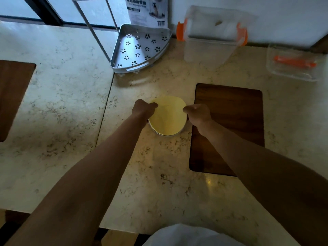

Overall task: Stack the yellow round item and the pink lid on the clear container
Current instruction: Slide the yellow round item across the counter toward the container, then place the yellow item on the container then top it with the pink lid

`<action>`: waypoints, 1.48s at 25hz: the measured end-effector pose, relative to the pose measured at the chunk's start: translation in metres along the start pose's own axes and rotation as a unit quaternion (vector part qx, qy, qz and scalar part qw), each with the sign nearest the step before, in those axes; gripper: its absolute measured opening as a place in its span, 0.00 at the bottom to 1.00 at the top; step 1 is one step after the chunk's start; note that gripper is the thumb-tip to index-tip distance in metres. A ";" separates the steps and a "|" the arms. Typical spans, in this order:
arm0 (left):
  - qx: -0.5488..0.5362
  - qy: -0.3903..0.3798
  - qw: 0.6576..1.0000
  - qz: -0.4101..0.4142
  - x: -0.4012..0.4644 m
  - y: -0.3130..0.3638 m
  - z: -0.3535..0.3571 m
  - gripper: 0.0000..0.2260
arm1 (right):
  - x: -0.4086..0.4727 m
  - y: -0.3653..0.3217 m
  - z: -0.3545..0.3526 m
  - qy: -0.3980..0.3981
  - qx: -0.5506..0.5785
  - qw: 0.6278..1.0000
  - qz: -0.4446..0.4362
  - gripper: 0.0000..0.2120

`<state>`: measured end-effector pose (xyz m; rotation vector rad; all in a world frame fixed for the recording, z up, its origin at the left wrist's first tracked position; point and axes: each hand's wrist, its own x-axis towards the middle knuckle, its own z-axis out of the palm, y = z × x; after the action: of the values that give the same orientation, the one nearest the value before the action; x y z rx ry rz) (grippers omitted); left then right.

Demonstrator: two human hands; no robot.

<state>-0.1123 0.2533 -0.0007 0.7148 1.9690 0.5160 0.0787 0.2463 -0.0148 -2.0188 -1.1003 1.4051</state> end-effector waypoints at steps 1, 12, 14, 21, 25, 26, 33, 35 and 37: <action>-0.004 -0.005 1.000 0.010 -0.003 0.008 0.004 0.16 | -0.002 -0.001 -0.011 -0.003 0.018 1.000 0.004 0.11; -0.098 -0.083 0.980 0.149 -0.038 0.153 0.065 0.06 | 0.031 -0.055 -0.155 0.105 0.040 0.982 -0.149 0.08; -0.112 -0.098 0.975 0.163 -0.038 0.179 0.074 0.09 | 0.040 -0.070 -0.175 0.115 0.043 0.979 -0.162 0.06; -0.136 -0.070 0.971 0.182 -0.028 0.260 0.076 0.08 | 0.086 -0.134 -0.215 0.131 0.015 0.966 -0.221 0.06; -0.173 -0.067 0.970 0.159 -0.010 0.302 0.063 0.03 | 0.116 -0.176 -0.225 0.153 -0.051 0.951 -0.263 0.08; -0.169 -0.068 0.970 0.163 -0.003 0.311 0.062 0.03 | 0.124 -0.185 -0.226 0.157 -0.064 0.946 -0.276 0.08; -0.092 -0.056 0.965 0.238 0.058 0.337 0.065 0.04 | 0.184 -0.207 -0.226 0.175 -0.157 0.914 -0.331 0.09; -0.044 -0.035 0.963 0.262 0.079 0.333 0.069 0.04 | 0.197 -0.203 -0.222 0.175 -0.176 0.910 -0.333 0.08; 0.011 -0.021 0.958 0.287 0.096 0.327 0.073 0.03 | 0.210 -0.197 -0.217 0.185 -0.202 0.900 -0.340 0.08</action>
<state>0.0034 0.5645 0.1051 1.3122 1.7129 0.8119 0.2425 0.5482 0.0930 -1.7555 -1.7751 0.4431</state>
